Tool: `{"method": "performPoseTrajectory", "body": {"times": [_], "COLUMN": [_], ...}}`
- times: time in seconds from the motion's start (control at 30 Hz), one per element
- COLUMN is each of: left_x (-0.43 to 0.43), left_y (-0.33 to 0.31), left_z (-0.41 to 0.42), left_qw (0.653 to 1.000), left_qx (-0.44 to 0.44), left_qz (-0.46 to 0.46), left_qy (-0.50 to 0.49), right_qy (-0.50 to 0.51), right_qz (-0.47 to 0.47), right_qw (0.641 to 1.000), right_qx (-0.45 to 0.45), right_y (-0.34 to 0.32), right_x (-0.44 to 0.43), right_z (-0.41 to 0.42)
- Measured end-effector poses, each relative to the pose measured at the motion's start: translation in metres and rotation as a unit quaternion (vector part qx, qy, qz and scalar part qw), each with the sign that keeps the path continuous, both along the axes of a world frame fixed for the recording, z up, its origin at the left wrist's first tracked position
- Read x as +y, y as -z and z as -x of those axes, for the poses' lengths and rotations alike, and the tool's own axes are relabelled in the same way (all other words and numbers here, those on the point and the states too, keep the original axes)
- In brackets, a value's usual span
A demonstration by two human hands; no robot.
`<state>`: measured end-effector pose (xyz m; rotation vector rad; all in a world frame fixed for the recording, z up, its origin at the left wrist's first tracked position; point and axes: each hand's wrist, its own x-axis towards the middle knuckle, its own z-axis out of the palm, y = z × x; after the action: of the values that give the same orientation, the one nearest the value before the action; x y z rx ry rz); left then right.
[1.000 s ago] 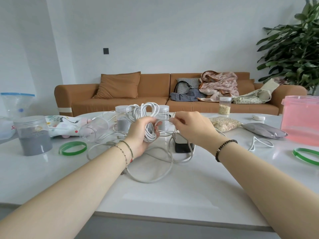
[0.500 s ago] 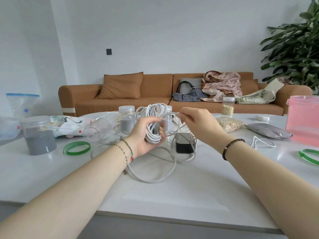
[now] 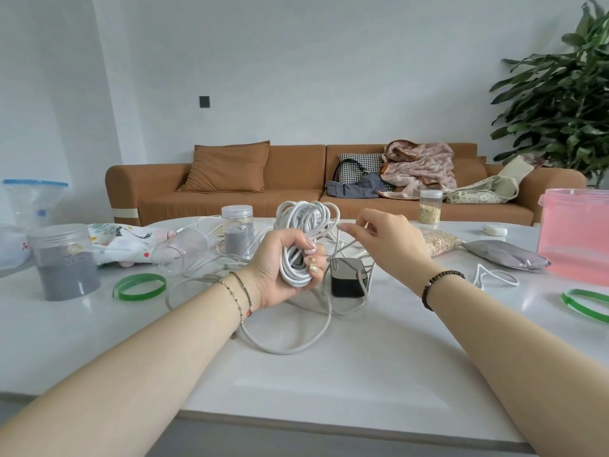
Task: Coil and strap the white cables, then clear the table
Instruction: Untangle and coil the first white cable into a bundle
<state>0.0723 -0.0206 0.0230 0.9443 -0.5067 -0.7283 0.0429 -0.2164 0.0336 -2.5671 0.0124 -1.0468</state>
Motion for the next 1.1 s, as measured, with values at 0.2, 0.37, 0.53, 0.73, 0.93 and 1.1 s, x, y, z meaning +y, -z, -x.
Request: {"method": "performPoseTrajectory", "body": {"times": [0.2,0.37,0.53,0.73,0.93,1.1], "left_x": [-0.002,0.001,0.001,-0.004,-0.010,-0.005], "left_y": [0.000,0.001,-0.002,0.008,0.011,0.009], "left_z": [-0.009,-0.020,-0.015,-0.015,-0.010,-0.015], "left_qw": [0.983,0.961,0.964,0.906,0.853,0.868], "left_qx": [-0.029,-0.006,0.028,-0.232,-0.297,-0.226], "left_qz": [0.078,0.056,0.062,-0.158,-0.230,-0.188], "left_qy": [-0.161,-0.271,-0.259,-0.318,-0.362,-0.401], "right_qy": [-0.056,-0.141,-0.197,-0.207,-0.240,-0.256], "right_qz": [-0.211,-0.260,-0.265,-0.211,-0.032,0.058], "right_qw": [0.976,0.954,0.933,0.934,0.943,0.941], "right_qx": [-0.013,-0.048,-0.145,-0.202,-0.229,-0.214], "right_y": [0.000,-0.019,-0.029,-0.032,-0.031,-0.017], "right_x": [-0.027,-0.008,0.026,0.035,0.041,0.057], "right_z": [-0.006,0.001,0.015,0.025,0.034,0.037]}}
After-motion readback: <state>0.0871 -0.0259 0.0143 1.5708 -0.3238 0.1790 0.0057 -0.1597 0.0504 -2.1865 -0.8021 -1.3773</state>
